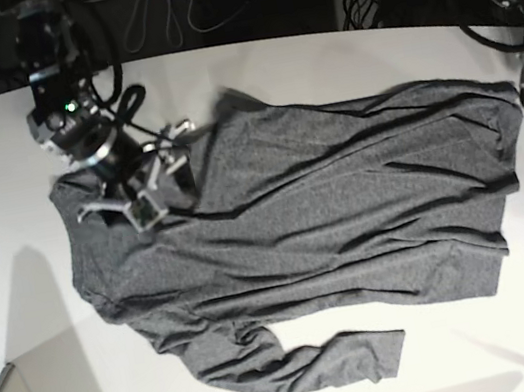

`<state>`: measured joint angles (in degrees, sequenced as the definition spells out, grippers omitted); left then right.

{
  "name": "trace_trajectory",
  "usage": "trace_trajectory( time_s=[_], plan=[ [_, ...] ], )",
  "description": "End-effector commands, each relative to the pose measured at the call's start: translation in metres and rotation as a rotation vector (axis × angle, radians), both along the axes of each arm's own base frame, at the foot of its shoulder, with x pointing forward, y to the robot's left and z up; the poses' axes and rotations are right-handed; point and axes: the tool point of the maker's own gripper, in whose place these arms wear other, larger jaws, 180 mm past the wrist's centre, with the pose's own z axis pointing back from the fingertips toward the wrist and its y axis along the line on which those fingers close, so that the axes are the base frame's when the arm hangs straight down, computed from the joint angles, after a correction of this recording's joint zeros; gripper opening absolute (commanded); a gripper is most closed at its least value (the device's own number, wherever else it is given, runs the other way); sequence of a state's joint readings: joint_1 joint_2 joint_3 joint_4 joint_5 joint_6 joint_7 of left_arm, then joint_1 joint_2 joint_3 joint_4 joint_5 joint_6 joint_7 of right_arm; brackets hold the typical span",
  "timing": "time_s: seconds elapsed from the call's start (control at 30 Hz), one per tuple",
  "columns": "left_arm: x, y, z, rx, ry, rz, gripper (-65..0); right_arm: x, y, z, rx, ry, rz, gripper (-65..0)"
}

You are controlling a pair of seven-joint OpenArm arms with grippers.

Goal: Layout the t-shirt on the table in an organized manner, then fold the t-shirt properly
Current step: 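Drag the collar corner with the right gripper away from the hem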

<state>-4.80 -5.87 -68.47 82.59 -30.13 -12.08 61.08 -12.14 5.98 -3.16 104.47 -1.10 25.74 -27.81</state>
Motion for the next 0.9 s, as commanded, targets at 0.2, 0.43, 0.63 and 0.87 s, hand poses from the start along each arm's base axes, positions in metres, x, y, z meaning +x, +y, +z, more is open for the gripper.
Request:
trace_trajectory(
  time_s=[0.2, 0.43, 0.63, 0.87],
  plan=[
    [0.014, -0.010, 0.004, 0.066, -0.026, -0.059, -23.7, 0.000, 0.001, 0.009, 0.025, -0.034, 0.000, -26.1],
    [0.000, -0.018, -0.024, -0.001, 0.027, -0.056, -22.2, -0.005, -0.001, 0.005, 0.020, -0.021, -0.001, -26.1],
    [0.002, -0.021, -0.046, -0.051, 0.027, -0.022, -22.2, -0.011, 0.001, 0.000, 0.024, -0.004, 0.000, -26.1],
    [0.000, -0.015, -0.046, -0.033, 0.030, -0.015, -29.7, -0.037, 0.009, -0.007, 0.034, 0.038, 0.017, -26.2]
  ],
)
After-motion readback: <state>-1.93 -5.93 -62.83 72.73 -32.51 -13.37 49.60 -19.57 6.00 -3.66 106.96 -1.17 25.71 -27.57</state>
